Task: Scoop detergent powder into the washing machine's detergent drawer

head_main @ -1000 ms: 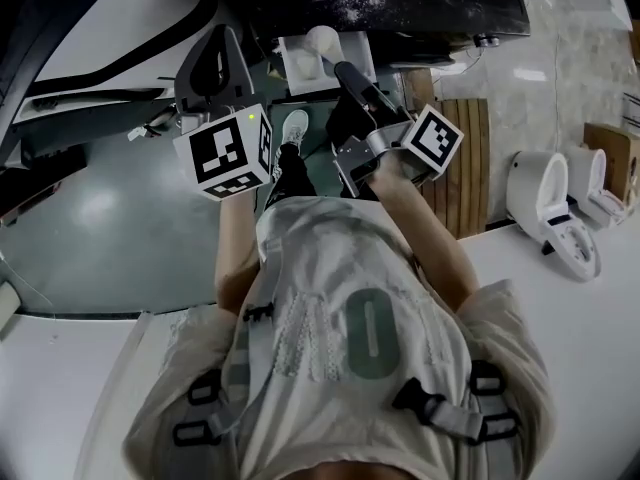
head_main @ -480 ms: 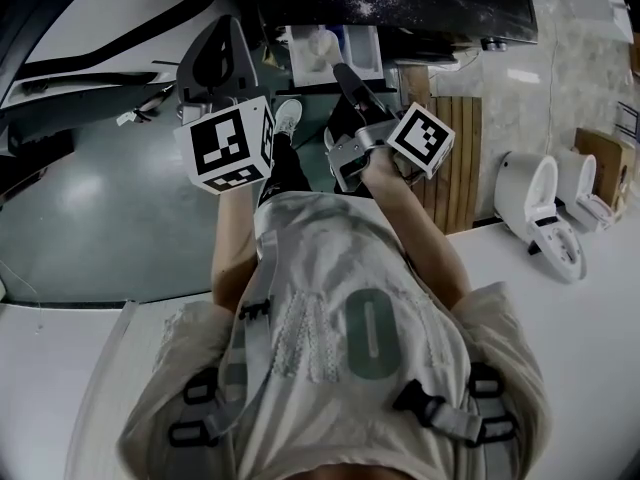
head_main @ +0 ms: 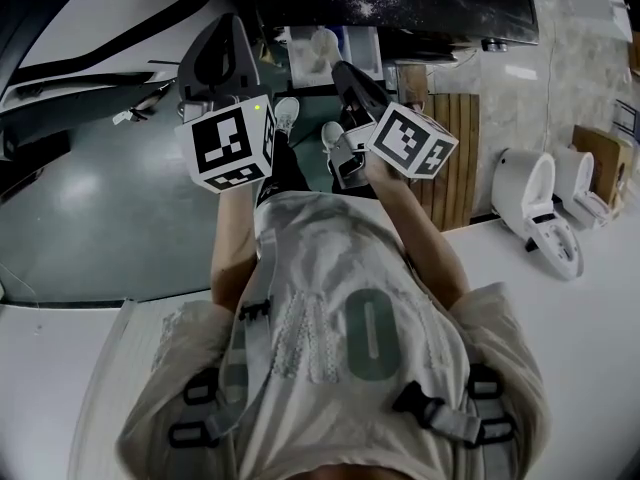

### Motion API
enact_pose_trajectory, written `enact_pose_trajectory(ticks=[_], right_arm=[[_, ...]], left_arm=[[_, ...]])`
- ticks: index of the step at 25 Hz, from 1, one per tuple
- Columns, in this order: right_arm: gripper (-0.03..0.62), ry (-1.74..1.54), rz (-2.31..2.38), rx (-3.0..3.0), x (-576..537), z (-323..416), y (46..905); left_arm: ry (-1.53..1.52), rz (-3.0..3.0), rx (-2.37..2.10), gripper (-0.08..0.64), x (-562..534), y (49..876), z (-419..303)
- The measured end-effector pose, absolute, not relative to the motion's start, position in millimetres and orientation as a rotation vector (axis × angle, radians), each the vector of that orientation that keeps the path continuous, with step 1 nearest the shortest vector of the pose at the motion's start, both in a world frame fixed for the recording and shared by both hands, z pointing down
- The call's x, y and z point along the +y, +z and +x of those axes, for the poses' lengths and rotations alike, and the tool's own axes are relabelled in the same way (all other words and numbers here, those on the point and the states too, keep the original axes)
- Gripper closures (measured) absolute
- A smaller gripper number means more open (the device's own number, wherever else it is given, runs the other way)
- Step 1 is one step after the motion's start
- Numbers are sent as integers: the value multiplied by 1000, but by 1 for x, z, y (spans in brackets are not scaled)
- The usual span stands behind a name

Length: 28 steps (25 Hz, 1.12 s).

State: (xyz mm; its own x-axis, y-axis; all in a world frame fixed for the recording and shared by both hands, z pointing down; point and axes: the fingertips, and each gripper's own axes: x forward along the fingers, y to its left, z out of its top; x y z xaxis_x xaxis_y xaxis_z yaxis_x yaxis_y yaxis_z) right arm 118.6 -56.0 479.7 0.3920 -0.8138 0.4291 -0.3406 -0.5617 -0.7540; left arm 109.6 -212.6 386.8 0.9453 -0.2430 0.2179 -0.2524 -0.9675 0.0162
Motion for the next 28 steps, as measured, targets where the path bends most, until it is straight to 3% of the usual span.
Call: enact_pose_trajectory(ticks=[28], right_arm=[[581, -1010, -3043, 1804, -78, 113, 484]], left_arm=[[359, 3012, -436, 540, -223, 403, 110]])
